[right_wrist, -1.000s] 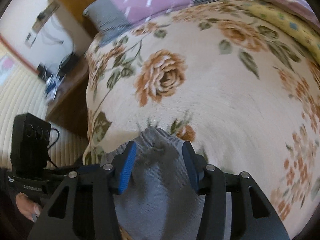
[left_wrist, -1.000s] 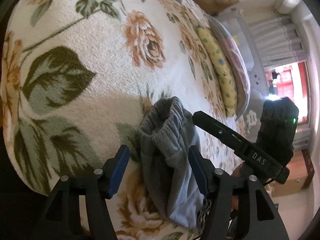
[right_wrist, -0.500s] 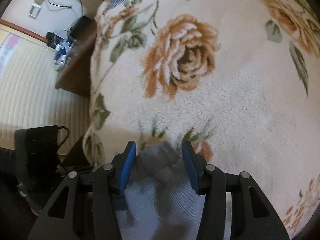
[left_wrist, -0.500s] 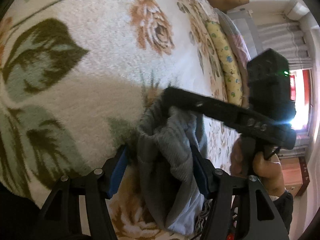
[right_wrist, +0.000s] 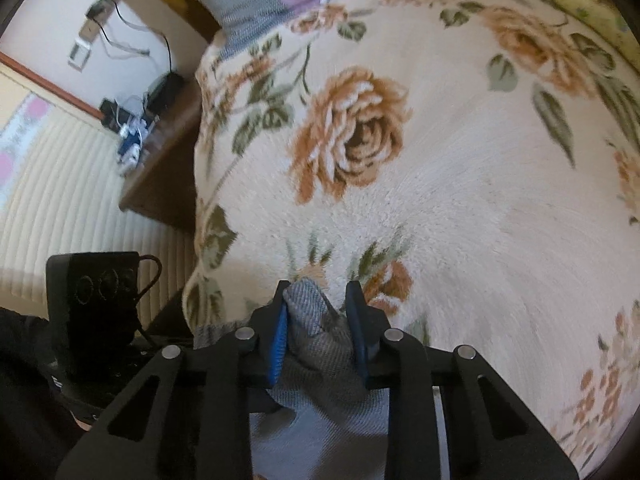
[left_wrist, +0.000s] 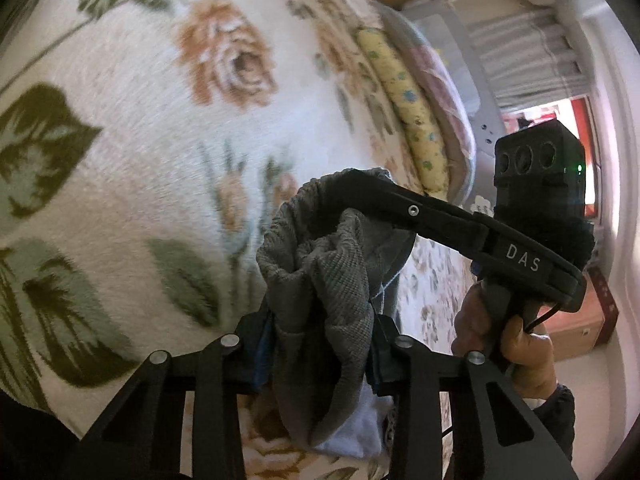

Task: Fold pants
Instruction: 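Grasp the waistband end with both grippers and lift it, then fold the lifted end over the bundle with both grippers and release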

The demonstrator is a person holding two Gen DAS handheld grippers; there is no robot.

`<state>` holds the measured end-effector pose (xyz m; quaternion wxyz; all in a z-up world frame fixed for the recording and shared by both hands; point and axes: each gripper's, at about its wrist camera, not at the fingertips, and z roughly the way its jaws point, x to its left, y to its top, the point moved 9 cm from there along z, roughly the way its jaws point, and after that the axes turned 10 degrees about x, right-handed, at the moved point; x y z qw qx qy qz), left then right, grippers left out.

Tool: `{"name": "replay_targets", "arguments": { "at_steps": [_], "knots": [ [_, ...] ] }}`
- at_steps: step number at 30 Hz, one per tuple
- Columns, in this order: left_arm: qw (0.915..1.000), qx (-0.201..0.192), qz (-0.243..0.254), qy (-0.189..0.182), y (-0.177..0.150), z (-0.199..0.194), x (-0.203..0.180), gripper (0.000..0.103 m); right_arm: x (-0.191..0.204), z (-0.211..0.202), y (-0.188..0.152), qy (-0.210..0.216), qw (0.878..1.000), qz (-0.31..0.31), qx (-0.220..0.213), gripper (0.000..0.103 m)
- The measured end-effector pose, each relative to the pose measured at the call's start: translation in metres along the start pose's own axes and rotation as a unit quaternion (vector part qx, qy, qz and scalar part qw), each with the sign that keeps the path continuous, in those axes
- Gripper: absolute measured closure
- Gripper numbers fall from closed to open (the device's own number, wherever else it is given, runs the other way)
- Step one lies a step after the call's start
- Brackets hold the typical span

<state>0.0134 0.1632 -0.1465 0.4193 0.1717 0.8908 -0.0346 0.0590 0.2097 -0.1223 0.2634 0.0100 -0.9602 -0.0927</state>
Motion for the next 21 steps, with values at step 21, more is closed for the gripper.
{"name": "replay_targets", "arguments": {
  "at_steps": [21],
  "knots": [
    [0.9882, 0.018, 0.152, -0.005, -0.052, 0.019, -0.111, 0.069, -0.014, -0.131, -0.104, 0.017, 0.973, 0.073, -0.218, 0.074]
  ]
}}
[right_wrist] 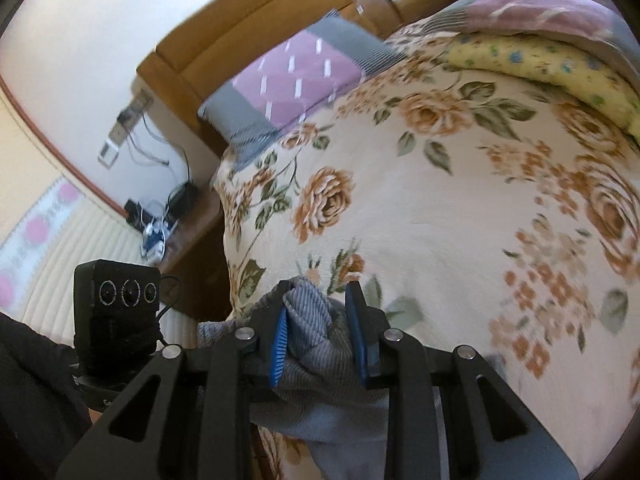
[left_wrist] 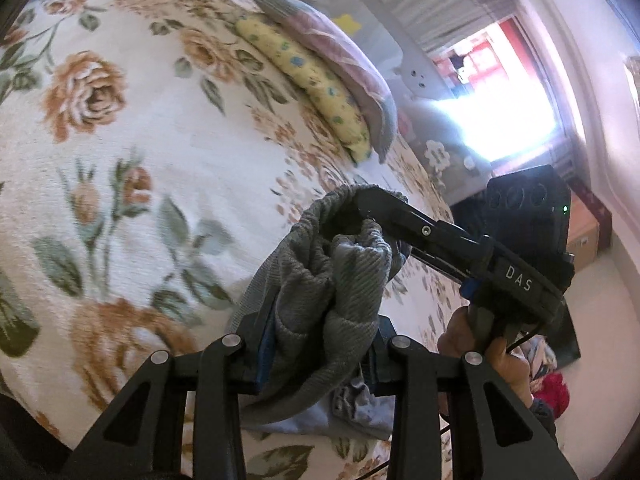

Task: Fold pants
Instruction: 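Fold the lifted end over the bundle with both grippers and release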

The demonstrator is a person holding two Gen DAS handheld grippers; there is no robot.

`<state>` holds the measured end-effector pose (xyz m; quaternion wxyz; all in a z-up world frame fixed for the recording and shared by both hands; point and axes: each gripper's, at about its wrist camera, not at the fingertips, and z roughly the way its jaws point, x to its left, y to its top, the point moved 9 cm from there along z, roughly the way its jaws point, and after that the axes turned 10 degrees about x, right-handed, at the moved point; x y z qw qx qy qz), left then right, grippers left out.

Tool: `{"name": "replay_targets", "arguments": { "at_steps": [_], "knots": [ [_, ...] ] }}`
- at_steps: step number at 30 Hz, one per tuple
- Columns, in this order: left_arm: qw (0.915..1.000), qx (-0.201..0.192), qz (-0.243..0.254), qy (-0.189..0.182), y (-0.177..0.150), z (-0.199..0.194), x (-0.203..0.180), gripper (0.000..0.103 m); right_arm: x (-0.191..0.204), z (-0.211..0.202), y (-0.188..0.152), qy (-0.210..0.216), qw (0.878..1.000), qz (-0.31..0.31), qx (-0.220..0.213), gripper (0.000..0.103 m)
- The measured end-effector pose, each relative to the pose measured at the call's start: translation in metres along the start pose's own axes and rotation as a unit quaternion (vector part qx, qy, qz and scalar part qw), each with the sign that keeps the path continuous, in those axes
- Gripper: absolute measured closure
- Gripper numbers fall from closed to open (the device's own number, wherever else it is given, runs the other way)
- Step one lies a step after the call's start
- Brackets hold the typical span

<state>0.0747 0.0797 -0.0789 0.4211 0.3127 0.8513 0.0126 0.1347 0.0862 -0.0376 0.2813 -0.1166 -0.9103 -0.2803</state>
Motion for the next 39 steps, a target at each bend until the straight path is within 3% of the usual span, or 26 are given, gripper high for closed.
{"name": "replay_targets", "arguments": {
  "at_steps": [15, 23, 39],
  "knots": [
    [0.9976, 0.024, 0.064, 0.014, -0.031, 0.034, -0.046, 0.070, -0.035, -0.060, -0.053, -0.012, 0.997, 0.039, -0.070, 0.075],
    [0.9933, 0.037, 0.106, 0.025, -0.052, 0.059, -0.068, 0.070, -0.057, -0.089, -0.086, -0.028, 0.992, 0.065, -0.102, 0.082],
    [0.9855, 0.046, 0.159, 0.037, -0.075, 0.094, -0.091, 0.068, -0.094, -0.109, -0.125, -0.039, 0.981, 0.124, -0.145, 0.083]
  ]
}}
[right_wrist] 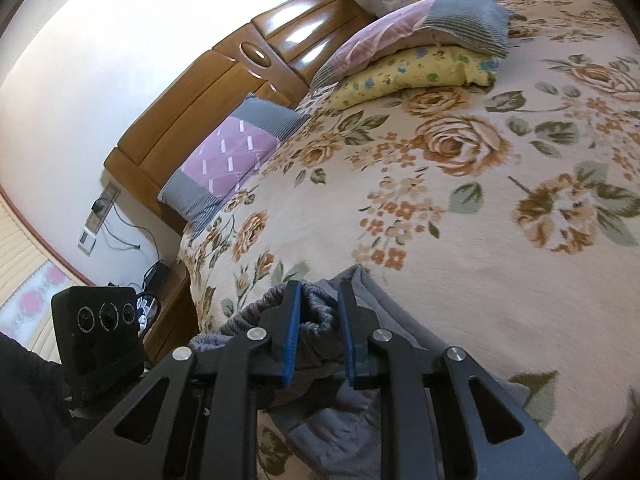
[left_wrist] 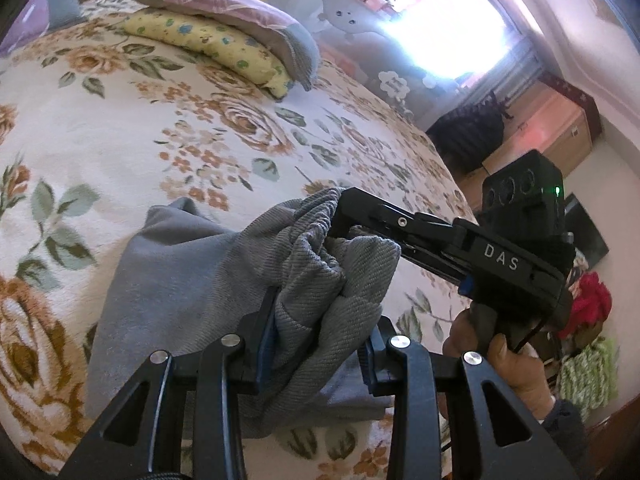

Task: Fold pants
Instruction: 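Fold the lifted end over the bundle with both grippers and release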

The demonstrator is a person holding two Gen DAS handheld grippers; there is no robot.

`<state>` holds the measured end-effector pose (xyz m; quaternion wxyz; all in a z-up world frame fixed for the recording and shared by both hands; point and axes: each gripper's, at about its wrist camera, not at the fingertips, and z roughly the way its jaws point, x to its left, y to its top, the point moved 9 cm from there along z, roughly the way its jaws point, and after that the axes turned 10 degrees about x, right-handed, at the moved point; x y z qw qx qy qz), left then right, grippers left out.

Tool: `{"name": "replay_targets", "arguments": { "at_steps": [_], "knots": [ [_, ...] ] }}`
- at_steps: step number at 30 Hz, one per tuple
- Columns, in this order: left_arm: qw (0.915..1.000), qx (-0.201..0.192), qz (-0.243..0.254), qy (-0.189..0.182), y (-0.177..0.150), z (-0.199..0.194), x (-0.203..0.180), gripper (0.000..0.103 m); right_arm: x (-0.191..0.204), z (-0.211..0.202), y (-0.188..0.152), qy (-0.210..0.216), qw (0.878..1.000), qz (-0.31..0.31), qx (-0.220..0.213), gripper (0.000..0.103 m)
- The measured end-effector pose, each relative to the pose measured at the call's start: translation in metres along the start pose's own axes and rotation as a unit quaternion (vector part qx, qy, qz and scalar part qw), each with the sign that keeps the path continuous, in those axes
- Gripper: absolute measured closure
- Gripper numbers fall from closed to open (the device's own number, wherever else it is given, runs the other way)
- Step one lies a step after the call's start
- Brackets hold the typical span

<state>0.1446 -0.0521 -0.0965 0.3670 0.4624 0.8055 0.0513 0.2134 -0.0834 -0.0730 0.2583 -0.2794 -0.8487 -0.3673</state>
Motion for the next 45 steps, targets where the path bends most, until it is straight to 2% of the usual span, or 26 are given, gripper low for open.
{"name": "replay_targets", "arguments": {
  "at_steps": [5, 13, 23, 29, 33, 39, 41, 43, 44, 45],
  "knots": [
    [0.9998, 0.005, 0.018, 0.009, -0.005, 0.008, -0.003, 0.067, -0.013, -0.004, -0.010, -0.012, 1.000, 0.014, -0.005, 0.083],
    [0.9986, 0.015, 0.048, 0.017, -0.015, 0.015, -0.012, 0.060, -0.029, -0.007, -0.027, -0.017, 0.999, 0.047, -0.021, 0.083],
    [0.9961, 0.031, 0.082, 0.013, -0.028, 0.021, -0.024, 0.052, -0.044, -0.014, -0.049, -0.025, 0.995, 0.084, -0.037, 0.083],
    [0.9959, 0.040, 0.080, -0.010, -0.032, 0.014, -0.028, 0.044, -0.049, -0.021, -0.058, -0.038, 0.992, 0.107, -0.050, 0.082],
    [0.9947, 0.047, 0.085, -0.033, -0.036, 0.008, -0.036, 0.043, -0.051, -0.031, -0.062, -0.060, 0.988, 0.124, -0.064, 0.082],
    [0.9941, 0.051, 0.078, -0.055, -0.039, -0.012, -0.035, 0.043, -0.042, -0.048, -0.065, -0.064, 0.986, 0.126, -0.084, 0.081],
    [0.9943, 0.048, 0.076, -0.057, -0.038, -0.020, -0.032, 0.043, -0.036, -0.050, -0.065, -0.069, 0.986, 0.125, -0.084, 0.074],
    [0.9949, 0.039, 0.074, -0.055, -0.035, -0.030, -0.027, 0.041, -0.033, -0.050, -0.066, -0.074, 0.986, 0.128, -0.083, 0.035],
    [0.9953, 0.037, 0.072, -0.054, -0.033, -0.034, -0.022, 0.040, -0.030, -0.051, -0.067, -0.077, 0.985, 0.128, -0.086, 0.029],
    [0.9958, 0.034, 0.067, -0.053, -0.031, -0.038, -0.017, 0.039, -0.025, -0.052, -0.068, -0.077, 0.985, 0.124, -0.093, 0.027]
  ]
}}
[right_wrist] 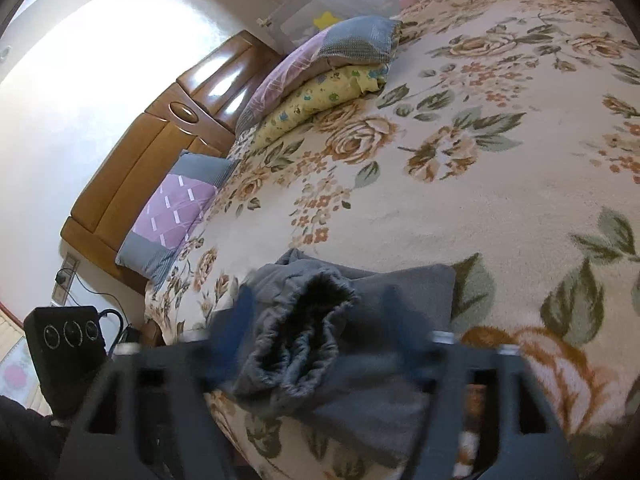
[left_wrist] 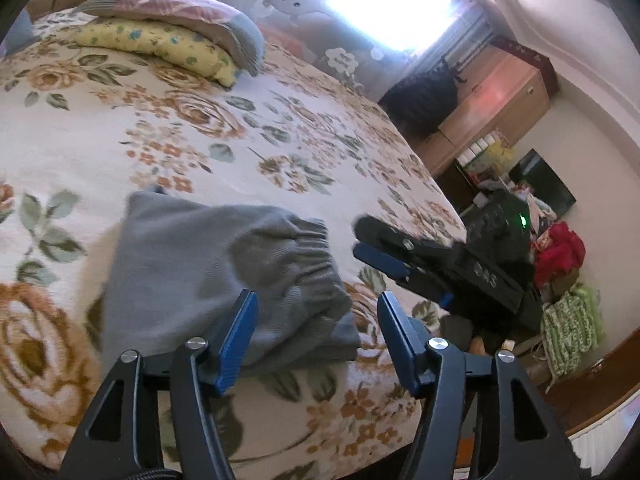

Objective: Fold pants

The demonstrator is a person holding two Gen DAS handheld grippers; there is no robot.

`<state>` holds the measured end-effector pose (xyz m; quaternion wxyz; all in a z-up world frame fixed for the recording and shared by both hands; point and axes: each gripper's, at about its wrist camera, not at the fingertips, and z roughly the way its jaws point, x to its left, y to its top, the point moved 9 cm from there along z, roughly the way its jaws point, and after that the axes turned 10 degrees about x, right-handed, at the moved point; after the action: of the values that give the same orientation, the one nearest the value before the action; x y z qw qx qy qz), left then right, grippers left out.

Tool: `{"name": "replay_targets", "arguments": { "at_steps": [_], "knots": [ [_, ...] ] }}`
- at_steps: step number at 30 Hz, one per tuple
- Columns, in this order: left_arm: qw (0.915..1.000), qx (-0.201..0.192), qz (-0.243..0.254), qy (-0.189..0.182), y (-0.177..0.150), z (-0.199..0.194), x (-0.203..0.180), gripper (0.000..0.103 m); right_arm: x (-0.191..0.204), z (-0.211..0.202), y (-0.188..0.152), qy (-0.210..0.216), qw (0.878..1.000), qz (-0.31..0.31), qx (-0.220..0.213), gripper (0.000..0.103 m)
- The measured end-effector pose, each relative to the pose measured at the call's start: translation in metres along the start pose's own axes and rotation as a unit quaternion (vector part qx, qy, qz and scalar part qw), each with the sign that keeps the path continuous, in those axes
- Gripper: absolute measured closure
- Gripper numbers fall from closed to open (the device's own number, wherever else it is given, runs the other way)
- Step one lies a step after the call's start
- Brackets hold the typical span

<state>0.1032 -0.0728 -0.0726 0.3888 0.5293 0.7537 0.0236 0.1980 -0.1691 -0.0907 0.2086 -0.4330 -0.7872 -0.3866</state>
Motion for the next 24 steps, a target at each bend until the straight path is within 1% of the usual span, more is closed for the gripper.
{"name": "replay_targets", "arguments": {
  "at_steps": [2, 5, 8, 12, 13, 14, 15, 16, 18, 22, 24],
  "knots": [
    [0.9999, -0.005, -0.014, 0.007, 0.002, -0.007, 0.013, 0.038, 0.005, 0.001, -0.005, 0.006, 1.000, -0.001, 0.001, 0.027],
    [0.9988, -0.005, -0.047, 0.014, 0.008, -0.012, 0.040, 0.038, 0.006, 0.009, -0.014, -0.002, 1.000, 0.005, 0.011, 0.027],
    [0.9966, -0.005, -0.077, 0.029, 0.013, -0.016, 0.066, 0.038, 0.008, 0.020, -0.023, 0.002, 1.000, 0.013, 0.022, 0.027],
    [0.9941, 0.019, -0.095, 0.049, 0.016, -0.006, 0.092, 0.037, 0.013, 0.038, -0.032, -0.006, 0.999, 0.015, 0.038, 0.027],
    [0.9936, 0.026, -0.097, 0.052, 0.015, -0.003, 0.096, 0.037, 0.013, 0.041, -0.033, -0.008, 0.999, 0.015, 0.041, 0.033],
    [0.9931, 0.031, -0.099, 0.055, 0.015, -0.001, 0.099, 0.037, 0.014, 0.045, -0.035, -0.011, 0.999, 0.014, 0.042, 0.044],
    [0.9926, 0.035, -0.101, 0.058, 0.015, 0.002, 0.102, 0.037, 0.015, 0.048, -0.035, -0.008, 0.999, 0.015, 0.042, 0.065],
    [0.9921, 0.040, -0.103, 0.058, 0.014, 0.004, 0.104, 0.037, 0.014, 0.049, -0.035, -0.007, 0.999, 0.020, 0.043, 0.067],
    [0.9915, 0.047, -0.109, 0.055, 0.014, 0.008, 0.105, 0.037, 0.013, 0.043, -0.032, 0.001, 0.999, 0.029, 0.028, 0.071],
    [0.9916, 0.053, -0.105, 0.053, 0.015, 0.012, 0.103, 0.035, 0.014, 0.023, -0.028, 0.000, 1.000, 0.028, 0.005, 0.072],
    [0.9913, 0.064, -0.100, 0.057, 0.013, 0.020, 0.102, 0.035, 0.009, 0.010, -0.027, -0.005, 0.999, 0.034, -0.007, 0.072]
  ]
}}
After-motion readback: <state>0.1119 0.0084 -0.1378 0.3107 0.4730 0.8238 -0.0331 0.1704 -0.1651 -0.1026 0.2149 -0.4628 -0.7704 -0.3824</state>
